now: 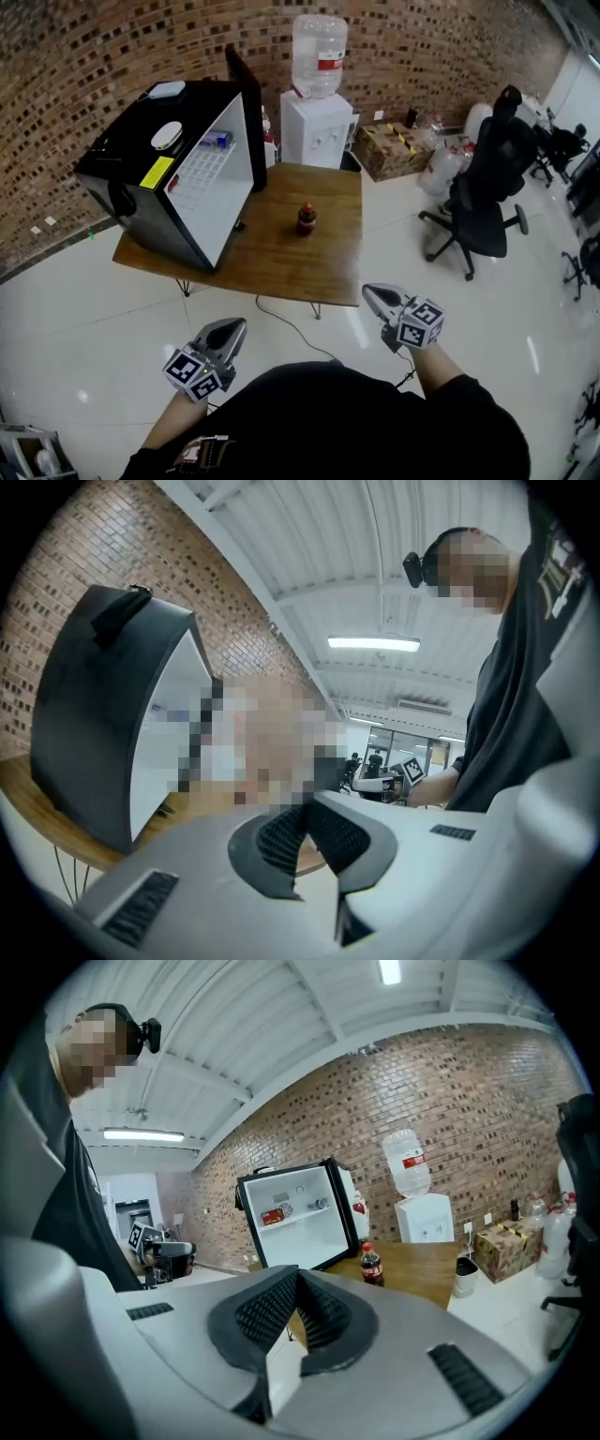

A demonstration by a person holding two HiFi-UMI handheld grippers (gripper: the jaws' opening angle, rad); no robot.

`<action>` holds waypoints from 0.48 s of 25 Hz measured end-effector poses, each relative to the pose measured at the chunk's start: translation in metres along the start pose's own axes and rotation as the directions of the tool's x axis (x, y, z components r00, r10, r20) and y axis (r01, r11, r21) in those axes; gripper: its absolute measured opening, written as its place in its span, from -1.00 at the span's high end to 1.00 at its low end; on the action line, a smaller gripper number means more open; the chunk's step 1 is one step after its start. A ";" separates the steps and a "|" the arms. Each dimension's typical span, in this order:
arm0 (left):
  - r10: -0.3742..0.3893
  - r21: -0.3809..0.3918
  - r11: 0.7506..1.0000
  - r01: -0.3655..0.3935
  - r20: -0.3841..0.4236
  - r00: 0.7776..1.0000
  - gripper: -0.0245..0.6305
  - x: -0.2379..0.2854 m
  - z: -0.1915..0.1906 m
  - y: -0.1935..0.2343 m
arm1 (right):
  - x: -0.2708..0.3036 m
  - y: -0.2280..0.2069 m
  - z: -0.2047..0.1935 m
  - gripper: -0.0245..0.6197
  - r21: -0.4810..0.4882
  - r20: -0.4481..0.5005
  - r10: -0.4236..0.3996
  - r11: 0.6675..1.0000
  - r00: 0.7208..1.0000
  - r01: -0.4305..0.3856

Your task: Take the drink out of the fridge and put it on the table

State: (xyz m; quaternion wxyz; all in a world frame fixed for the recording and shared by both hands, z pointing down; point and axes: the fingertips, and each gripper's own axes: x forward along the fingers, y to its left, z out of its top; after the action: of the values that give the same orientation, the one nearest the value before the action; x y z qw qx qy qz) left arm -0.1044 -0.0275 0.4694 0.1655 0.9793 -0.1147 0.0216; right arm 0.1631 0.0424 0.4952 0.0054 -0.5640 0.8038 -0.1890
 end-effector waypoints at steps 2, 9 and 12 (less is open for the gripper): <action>0.020 0.021 1.000 -0.021 0.013 1.000 0.94 0.017 -0.003 -0.020 | -0.019 -0.011 -0.002 0.95 -0.008 -0.007 0.034 0.999 0.999 -0.034; 0.111 0.033 0.993 -0.112 0.044 0.993 0.93 0.077 -0.019 -0.101 | -0.077 -0.042 -0.023 0.95 0.024 -0.051 0.187 0.982 0.981 -0.186; 0.126 0.033 0.991 -0.128 0.046 0.991 0.94 0.080 -0.020 -0.122 | -0.078 -0.030 -0.028 0.95 0.034 -0.053 0.246 0.969 0.968 -0.245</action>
State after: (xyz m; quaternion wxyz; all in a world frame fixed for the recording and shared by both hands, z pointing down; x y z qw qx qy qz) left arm 0.0012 0.0735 0.4556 0.1439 0.9730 -0.1799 0.0126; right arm 0.2121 0.1127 0.5142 0.0135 -0.4544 0.8646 -0.2140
